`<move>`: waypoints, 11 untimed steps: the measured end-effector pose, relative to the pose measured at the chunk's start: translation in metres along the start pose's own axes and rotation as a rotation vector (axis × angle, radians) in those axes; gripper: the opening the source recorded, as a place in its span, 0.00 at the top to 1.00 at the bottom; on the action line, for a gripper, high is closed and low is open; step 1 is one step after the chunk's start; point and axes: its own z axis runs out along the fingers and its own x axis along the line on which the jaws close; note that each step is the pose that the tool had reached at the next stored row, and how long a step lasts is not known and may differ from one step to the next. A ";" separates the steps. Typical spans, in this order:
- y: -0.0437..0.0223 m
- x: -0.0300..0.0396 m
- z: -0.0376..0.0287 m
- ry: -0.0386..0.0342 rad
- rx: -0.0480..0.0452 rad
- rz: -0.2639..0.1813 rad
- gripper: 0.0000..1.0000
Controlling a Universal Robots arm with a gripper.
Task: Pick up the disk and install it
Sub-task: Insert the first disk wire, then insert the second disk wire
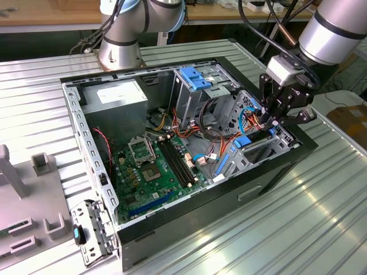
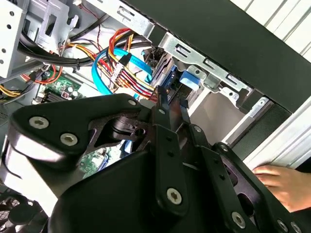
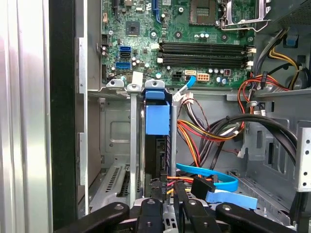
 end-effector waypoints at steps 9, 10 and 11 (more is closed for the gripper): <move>0.0000 0.0000 -0.0002 0.0000 0.0000 0.000 0.89; 0.0000 0.0000 -0.0002 0.0001 0.0000 0.000 0.89; 0.0000 0.0000 -0.0002 0.0000 0.0000 0.000 0.89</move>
